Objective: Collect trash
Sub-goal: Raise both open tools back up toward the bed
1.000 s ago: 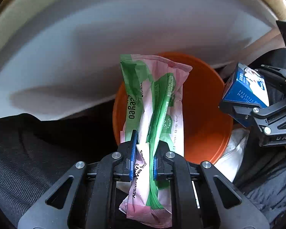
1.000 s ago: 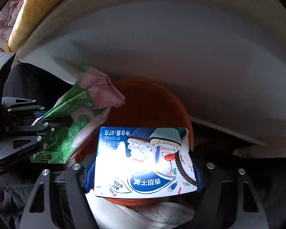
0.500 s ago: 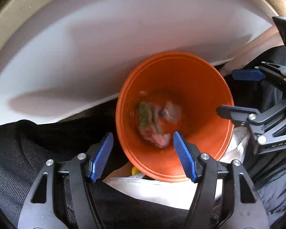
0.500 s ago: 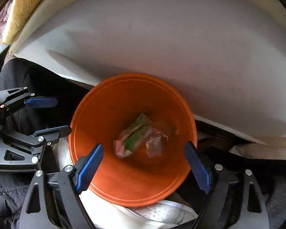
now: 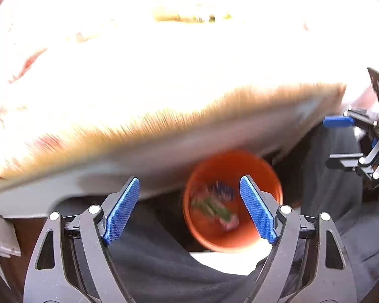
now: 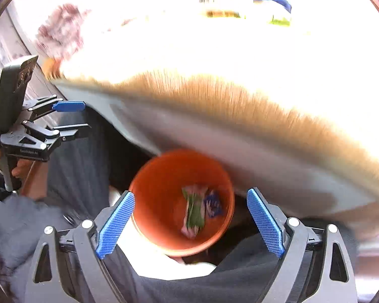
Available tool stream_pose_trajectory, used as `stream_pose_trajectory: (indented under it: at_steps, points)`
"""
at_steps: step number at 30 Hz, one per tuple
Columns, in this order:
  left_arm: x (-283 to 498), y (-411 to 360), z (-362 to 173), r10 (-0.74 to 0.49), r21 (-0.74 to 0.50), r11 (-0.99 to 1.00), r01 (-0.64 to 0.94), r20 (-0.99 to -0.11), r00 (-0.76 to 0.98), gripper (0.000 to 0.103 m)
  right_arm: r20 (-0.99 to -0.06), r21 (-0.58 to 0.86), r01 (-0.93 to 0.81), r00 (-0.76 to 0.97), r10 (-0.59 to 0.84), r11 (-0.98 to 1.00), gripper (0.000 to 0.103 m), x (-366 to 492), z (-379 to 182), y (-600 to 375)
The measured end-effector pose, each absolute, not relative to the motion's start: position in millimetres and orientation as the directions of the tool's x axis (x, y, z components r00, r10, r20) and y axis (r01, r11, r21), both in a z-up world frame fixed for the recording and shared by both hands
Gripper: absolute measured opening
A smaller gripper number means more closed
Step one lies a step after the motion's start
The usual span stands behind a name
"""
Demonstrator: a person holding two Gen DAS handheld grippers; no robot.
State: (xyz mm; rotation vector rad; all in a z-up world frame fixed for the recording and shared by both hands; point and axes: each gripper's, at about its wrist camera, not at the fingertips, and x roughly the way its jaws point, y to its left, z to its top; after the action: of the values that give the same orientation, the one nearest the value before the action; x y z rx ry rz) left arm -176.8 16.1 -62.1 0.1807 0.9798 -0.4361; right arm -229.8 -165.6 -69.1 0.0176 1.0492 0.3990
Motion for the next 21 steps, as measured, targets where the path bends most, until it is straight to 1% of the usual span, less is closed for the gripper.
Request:
stream_pose_trajectory:
  at_steps: [3, 6, 9, 10, 12, 14, 17, 21]
  points:
    - [-168, 19, -39, -0.291, -0.059, 0.914, 0.401, -0.784, 0.548, 0.082, -0.787, 0.239, -0.298, 0.498, 0.364, 0.924, 0.089, -227, -51, -184]
    - [-157, 17, -24, -0.29, -0.066, 0.929, 0.365, -0.741, 0.605, 0.088, -0.745, 0.263, -0.255, 0.56, 0.363, 0.931, 0.089, -213, -31, -195]
    - [-136, 10, -19, -0.292, -0.089, 0.939, 0.331, -0.715, 0.635, 0.088, -0.701, 0.291, -0.232, 0.608, 0.372, 0.928, 0.089, -195, -10, -207]
    - [-129, 6, -19, -0.285, -0.092, 0.944, 0.317, -0.71, 0.644, 0.088, -0.695, 0.289, -0.22, 0.621, 0.362, 0.932, 0.091, -186, -1, -213]
    - [-111, 8, -11, -0.269, -0.089, 0.952, 0.293, -0.703, 0.659, 0.088, -0.684, 0.291, -0.207, 0.637, 0.354, 0.934, 0.092, -167, 17, -216]
    - [-100, 9, -8, -0.252, -0.089, 0.959, 0.269, -0.704, 0.664, 0.088, -0.675, 0.31, -0.202, 0.641, 0.365, 0.929, 0.098, -144, 29, -215]
    - [-92, 13, -6, -0.24, -0.088, 0.964, 0.252, -0.701, 0.672, 0.088, -0.675, 0.336, -0.204, 0.628, 0.386, 0.919, 0.098, -104, 45, -201]
    - [-97, 18, -8, -0.211, -0.044, 0.966, 0.253, -0.699, 0.684, 0.088, -0.719, 0.357, -0.176, 0.575, 0.39, 0.917, 0.098, -42, 51, -181]
